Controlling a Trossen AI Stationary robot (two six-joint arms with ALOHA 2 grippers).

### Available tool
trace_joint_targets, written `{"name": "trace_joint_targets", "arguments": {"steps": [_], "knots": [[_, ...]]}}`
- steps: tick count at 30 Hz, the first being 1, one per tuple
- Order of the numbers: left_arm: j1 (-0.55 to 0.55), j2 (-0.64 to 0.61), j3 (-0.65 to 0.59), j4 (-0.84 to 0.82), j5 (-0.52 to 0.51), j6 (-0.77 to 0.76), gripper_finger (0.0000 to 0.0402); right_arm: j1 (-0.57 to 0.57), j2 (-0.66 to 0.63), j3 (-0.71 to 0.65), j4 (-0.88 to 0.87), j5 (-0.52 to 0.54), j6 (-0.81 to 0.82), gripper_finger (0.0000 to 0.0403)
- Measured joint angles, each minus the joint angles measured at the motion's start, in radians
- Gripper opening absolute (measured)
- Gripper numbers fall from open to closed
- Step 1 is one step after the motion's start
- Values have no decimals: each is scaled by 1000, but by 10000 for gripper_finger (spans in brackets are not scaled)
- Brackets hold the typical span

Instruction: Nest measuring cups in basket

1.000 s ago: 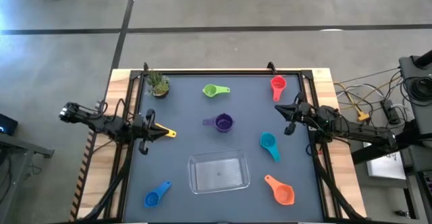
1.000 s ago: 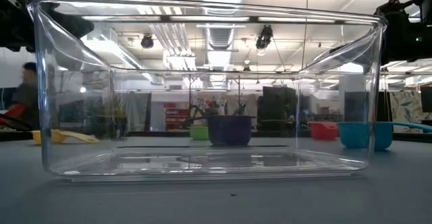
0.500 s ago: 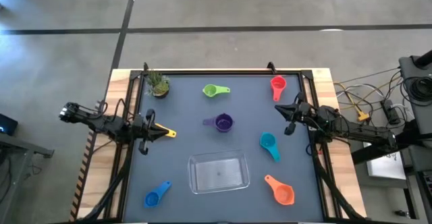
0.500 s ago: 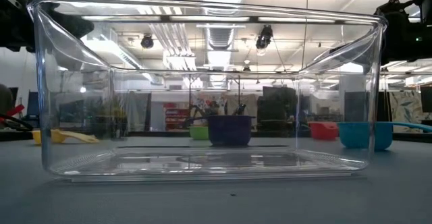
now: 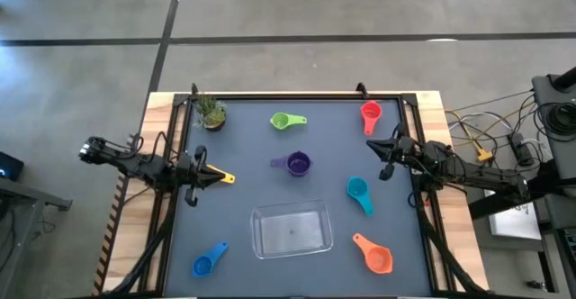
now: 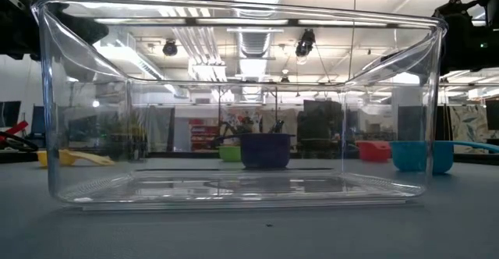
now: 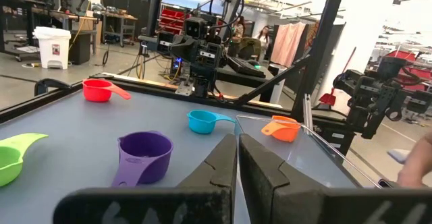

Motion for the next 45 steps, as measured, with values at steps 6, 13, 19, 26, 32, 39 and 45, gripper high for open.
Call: {"name": "trace_joint_targets", "arguments": {"steps": [6,13,19,26,32,39,45], "knots": [[0,0,0,0,0,0,0,0,0,0,0,0,0,9],[0,0,0,0,0,0,0,0,0,0,0,0,0,9],[0,0,0,0,0,0,0,0,0,0,0,0,0,9],[0,0,0,0,0,0,0,0,0,0,1,0,0,9],[0,0,0,0,0,0,0,0,0,0,43,-6,56,9],[0,0,0,0,0,0,0,0,0,0,180,-60,249,9],[0,0,0,0,0,0,0,0,0,0,250,-58,388,9]]}}
